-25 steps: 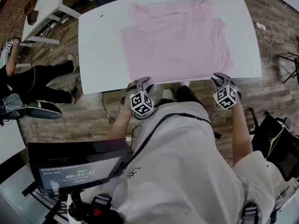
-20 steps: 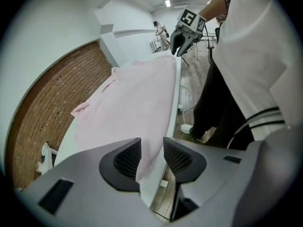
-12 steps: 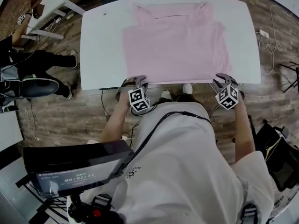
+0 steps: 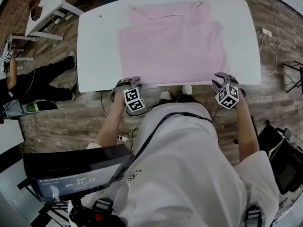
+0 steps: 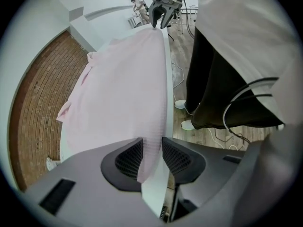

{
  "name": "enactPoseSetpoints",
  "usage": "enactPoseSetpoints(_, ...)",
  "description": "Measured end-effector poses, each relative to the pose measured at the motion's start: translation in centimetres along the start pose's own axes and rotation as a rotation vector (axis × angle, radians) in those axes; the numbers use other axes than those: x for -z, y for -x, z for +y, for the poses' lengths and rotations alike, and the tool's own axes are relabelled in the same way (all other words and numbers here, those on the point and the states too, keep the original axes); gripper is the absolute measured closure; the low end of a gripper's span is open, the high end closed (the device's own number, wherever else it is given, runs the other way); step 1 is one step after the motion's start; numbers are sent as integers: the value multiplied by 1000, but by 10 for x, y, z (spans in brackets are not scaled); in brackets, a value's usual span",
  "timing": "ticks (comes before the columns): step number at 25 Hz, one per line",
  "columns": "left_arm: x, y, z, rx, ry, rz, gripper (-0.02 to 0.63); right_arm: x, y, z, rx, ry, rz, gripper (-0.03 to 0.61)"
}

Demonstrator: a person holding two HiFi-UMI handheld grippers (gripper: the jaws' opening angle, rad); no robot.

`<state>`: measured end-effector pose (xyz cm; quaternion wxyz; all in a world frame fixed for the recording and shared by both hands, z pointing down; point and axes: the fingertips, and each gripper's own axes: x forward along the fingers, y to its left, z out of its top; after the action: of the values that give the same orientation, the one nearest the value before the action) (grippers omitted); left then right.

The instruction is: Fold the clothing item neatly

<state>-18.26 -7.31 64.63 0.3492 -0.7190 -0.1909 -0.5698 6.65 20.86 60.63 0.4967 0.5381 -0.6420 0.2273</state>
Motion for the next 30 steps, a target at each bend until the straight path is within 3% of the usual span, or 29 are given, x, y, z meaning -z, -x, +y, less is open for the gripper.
enactPoseSetpoints(5,0,2,1,12,2,10,524,-4,-5,9,-76,87,24,390)
enactPoseSetpoints(11,1,2,2,15,19,17,532,0,-18,9,-94,198,75,391)
enactPoseSetpoints(18,2,1,1,20,30,20,532,3,-23,10,-144,235,96,394)
enactPoseSetpoints(20,3,1,1,24,32,20,533,3,-23,8,-147,227,91,408)
enactPoseSetpoints(22,3,1,0,29,32,21,534,2,-23,5,-127,225,82,537)
enactPoseSetpoints(30,-3,0,-1,29,64,-10,586,4,-18,4,-158,194,82,551)
